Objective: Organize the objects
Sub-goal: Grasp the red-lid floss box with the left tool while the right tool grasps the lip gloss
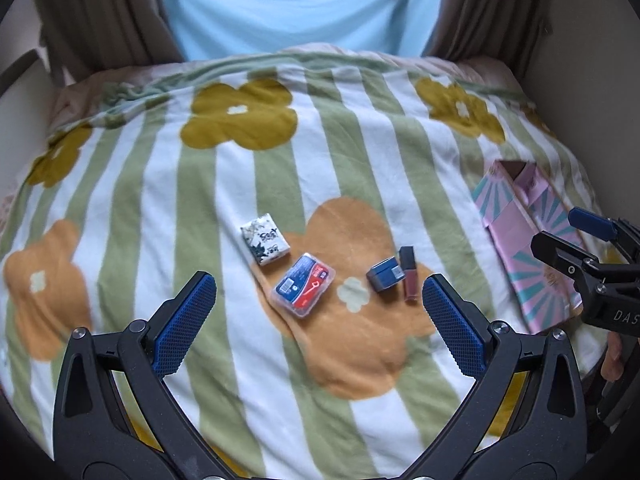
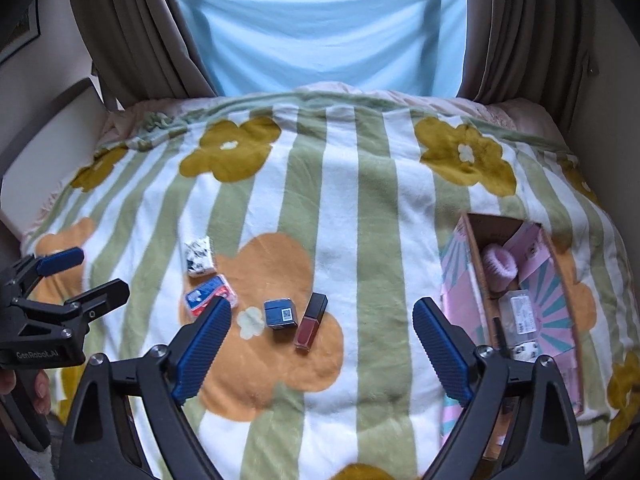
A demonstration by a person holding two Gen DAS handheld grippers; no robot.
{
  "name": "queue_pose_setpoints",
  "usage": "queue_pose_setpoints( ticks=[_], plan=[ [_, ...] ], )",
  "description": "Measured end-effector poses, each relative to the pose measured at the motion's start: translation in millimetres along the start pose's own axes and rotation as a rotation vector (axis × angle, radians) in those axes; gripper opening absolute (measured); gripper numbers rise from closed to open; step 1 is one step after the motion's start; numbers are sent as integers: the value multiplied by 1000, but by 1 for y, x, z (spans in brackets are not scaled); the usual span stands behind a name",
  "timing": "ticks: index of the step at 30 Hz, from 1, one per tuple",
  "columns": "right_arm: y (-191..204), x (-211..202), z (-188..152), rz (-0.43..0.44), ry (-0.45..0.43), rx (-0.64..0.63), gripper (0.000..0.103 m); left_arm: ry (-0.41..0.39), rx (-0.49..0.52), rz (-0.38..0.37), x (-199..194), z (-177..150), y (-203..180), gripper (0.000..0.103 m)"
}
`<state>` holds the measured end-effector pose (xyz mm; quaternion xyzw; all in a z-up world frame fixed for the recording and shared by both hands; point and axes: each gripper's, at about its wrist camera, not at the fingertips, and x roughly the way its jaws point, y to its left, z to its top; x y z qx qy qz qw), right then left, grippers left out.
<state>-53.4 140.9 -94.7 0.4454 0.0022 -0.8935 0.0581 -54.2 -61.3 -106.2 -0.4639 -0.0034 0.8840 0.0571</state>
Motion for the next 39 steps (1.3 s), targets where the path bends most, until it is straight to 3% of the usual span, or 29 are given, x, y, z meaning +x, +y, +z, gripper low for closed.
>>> queue_pose_setpoints(
  ticks=[9, 18, 33, 39],
  plan=[
    [14, 98, -41, -62, 76, 41, 82, 35, 104, -54, 103, -22, 13, 102],
    [20, 165, -68, -128, 136, 50, 66, 107, 180, -94, 179, -44, 14, 90],
    [22, 211, -53, -178, 141, 24, 25, 125, 224, -113, 215, -43, 8, 59],
    [22, 216, -49, -164, 138, 28, 21, 118, 223, -111, 217, -43, 5, 54]
  ],
)
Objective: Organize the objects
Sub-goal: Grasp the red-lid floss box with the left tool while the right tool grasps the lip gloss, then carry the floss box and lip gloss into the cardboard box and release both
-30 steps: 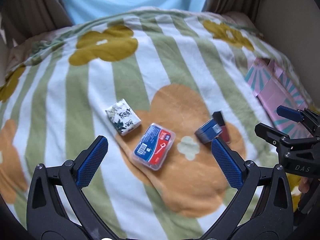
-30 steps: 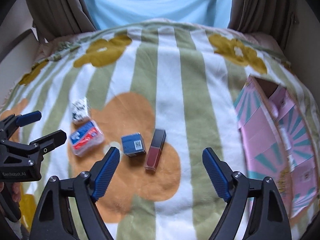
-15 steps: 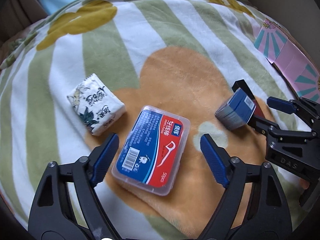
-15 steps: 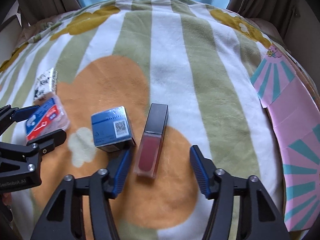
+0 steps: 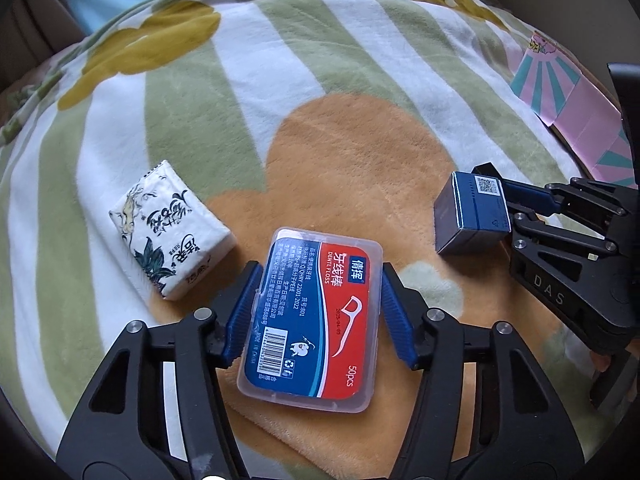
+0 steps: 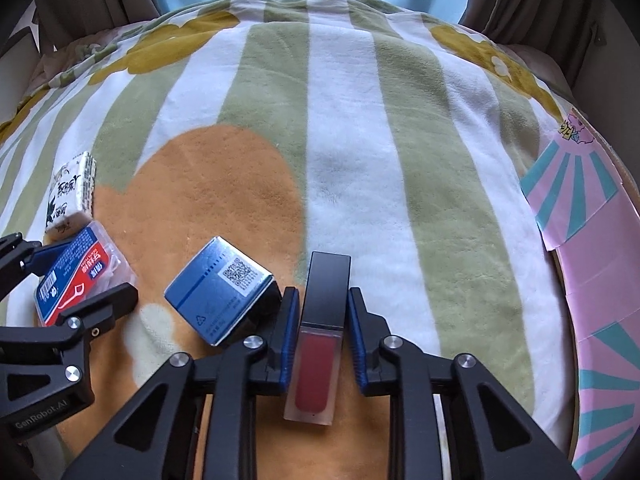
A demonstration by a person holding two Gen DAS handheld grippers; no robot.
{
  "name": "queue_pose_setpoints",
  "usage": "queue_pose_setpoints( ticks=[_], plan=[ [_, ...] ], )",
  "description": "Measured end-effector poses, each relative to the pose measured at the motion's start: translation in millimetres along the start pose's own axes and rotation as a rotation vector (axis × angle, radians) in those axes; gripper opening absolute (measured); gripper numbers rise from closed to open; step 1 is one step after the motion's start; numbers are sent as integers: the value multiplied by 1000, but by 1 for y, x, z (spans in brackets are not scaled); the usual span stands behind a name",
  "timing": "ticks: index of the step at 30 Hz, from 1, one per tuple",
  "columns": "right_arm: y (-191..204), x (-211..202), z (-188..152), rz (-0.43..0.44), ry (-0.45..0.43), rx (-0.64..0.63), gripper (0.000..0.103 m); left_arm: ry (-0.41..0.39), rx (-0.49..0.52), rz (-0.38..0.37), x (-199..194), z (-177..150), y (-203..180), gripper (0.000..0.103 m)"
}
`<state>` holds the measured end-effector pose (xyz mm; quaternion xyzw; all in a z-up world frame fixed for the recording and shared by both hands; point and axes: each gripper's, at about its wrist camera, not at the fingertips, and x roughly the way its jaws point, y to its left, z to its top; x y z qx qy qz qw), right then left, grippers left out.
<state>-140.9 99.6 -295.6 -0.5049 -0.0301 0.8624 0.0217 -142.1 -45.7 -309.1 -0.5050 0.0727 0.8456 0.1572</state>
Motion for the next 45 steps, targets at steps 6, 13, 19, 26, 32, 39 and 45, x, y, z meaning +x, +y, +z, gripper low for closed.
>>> queue_pose_setpoints(
  ticks=[6, 13, 19, 26, 32, 39, 45],
  plan=[
    [-2, -3, 1, 23, -4, -2, 19, 4, -15, 3, -2, 2, 0, 51],
    [-6, -20, 9, 56, -27, -6, 18, -16, -46, 19, -19, 8, -1, 51],
    [-16, -47, 23, 75, -62, 2, 18, -50, -66, 27, -49, 19, -6, 51],
    [-36, -100, 42, 103, -88, 10, 18, -92, -105, 48, -106, 38, -17, 51],
    [-54, -162, 49, 126, -92, -13, 18, -99, -146, 87, -163, 48, -31, 51],
    [-78, -222, 44, 164, -45, -17, 18, -56, -266, 146, -219, 39, -56, 51],
    [-90, -246, 35, 207, -38, -38, 18, -45, -328, 154, -244, 28, -78, 51]
  ],
)
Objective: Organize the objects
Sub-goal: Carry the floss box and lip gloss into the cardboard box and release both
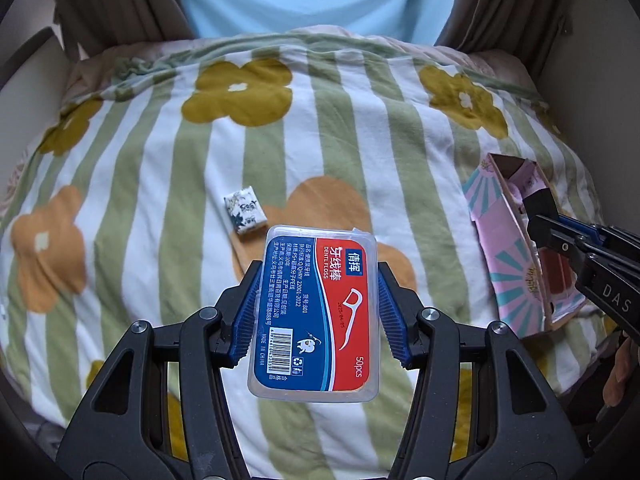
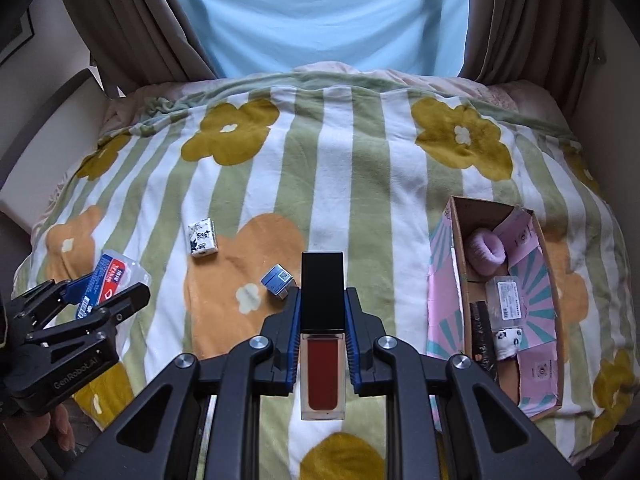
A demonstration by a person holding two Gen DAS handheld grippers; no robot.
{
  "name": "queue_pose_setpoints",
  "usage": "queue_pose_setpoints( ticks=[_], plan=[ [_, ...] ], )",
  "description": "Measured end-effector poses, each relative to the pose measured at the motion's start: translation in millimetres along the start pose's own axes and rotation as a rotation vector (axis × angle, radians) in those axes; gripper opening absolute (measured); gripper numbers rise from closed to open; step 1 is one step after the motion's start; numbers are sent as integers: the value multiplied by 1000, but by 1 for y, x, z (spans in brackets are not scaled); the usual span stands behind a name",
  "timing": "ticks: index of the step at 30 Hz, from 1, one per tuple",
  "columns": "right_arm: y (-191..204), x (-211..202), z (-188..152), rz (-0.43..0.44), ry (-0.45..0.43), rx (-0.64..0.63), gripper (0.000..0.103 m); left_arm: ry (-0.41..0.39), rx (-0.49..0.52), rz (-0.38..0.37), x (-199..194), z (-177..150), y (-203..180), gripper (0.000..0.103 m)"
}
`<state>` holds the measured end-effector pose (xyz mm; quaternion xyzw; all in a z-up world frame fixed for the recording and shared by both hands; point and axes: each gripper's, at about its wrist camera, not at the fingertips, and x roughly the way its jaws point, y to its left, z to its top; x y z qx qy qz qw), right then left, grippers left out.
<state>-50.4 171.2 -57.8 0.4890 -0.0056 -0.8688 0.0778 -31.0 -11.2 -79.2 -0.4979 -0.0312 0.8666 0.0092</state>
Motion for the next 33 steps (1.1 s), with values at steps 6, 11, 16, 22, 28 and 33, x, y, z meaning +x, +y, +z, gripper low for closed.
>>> queue_pose_setpoints(
  ticks=[6, 11, 16, 22, 28, 33],
  plan=[
    [-8, -22, 0, 32, -29, -7, 18, -62, 24, 6, -21, 12, -17, 51],
    [-24, -40, -1, 25, -63, 12, 18, -103, 72, -12, -34, 27, -44, 51],
    [-53, -55, 1, -4, -87, 52, 18, -125, 130, -53, -39, 45, -78, 51],
    [-99, -69, -3, -61, -95, 116, 18, -138, 208, -121, -34, 68, -136, 51],
    [-147, -76, -13, -128, -89, 176, 18, -129, 295, -192, -17, 85, -203, 51],
    [-186, -67, -22, -159, -61, 231, 18, -99, 348, -237, 10, 95, -254, 51]
  ],
)
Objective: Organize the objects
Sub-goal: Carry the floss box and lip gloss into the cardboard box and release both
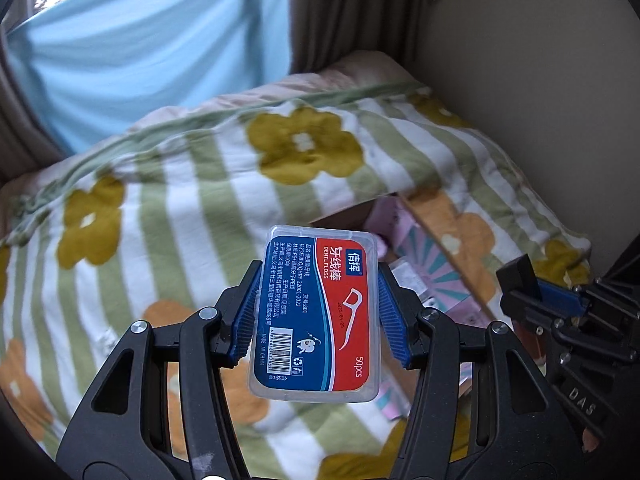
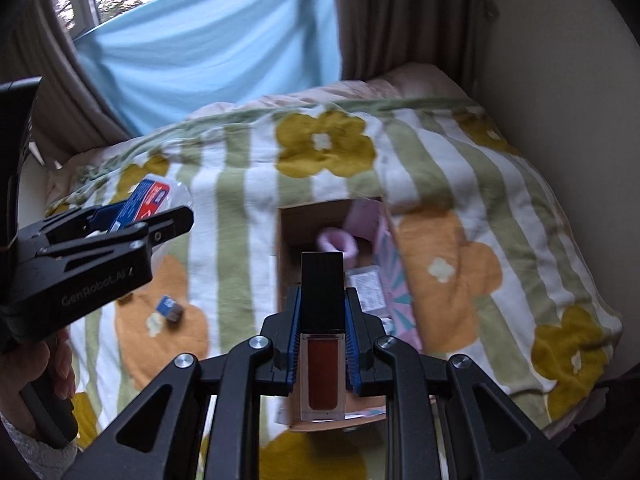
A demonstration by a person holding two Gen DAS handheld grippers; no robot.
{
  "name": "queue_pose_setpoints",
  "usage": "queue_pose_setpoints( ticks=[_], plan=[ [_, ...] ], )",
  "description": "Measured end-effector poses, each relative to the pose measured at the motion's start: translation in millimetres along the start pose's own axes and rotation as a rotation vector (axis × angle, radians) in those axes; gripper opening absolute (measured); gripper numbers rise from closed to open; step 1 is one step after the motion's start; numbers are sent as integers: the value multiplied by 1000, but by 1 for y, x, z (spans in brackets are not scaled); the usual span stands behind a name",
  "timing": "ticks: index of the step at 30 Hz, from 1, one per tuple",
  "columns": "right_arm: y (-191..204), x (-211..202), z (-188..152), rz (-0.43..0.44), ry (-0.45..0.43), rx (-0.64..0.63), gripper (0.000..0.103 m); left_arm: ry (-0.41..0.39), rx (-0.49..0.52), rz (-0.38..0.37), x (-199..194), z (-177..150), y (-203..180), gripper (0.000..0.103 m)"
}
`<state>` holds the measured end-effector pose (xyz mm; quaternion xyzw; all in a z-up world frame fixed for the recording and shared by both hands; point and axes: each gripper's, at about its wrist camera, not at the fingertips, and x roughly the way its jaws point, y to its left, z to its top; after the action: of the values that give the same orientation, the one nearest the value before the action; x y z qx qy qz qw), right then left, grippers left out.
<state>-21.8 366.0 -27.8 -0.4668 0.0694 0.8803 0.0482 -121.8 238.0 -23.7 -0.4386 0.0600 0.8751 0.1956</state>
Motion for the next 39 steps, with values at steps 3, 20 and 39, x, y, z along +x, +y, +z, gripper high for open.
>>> queue_pose_setpoints(
  ticks=[3, 20, 39],
  plan=[
    [-17, 15, -1, -11, 26, 21, 18, 27, 17, -20, 27, 11, -17, 51],
    [-43, 166, -36, 85, 275, 42, 18, 230, 42, -62, 220, 7, -60, 51],
    [-35, 161, -49, 147, 222, 25, 103, 202, 113, -127, 231, 23, -74, 103]
  ],
)
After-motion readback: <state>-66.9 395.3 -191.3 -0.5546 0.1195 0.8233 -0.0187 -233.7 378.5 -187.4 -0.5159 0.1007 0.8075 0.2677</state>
